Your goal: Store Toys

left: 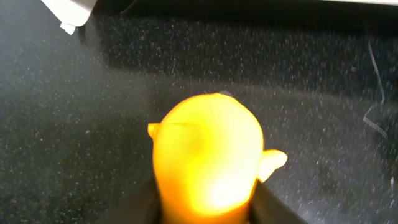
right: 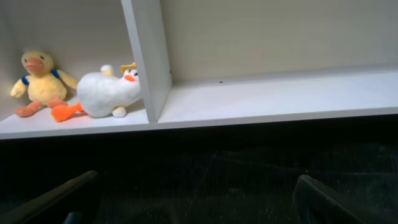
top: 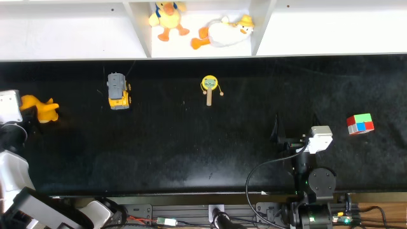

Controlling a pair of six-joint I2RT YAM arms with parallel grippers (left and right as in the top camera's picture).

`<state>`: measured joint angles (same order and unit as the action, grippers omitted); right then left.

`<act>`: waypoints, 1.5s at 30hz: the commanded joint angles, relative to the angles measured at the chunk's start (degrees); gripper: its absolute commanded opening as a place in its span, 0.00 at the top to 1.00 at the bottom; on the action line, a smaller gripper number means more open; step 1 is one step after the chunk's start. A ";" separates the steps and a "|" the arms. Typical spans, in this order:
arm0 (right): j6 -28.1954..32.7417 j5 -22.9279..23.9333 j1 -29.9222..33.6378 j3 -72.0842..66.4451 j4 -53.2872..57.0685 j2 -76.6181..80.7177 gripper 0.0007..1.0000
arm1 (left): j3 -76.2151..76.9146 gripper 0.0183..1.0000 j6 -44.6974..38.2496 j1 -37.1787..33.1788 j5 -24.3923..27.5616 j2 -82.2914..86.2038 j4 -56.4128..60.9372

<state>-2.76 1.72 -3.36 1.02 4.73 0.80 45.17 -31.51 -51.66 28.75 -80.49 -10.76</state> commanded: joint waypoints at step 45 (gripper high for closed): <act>0.20 -0.24 0.39 -0.76 -0.26 -0.59 0.00 | 28.46 0.96 28.89 25.27 -29.92 -6.34 -8.72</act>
<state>-2.79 1.72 -3.36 1.02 4.75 0.80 71.96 -4.38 -27.05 -0.05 -84.53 -20.97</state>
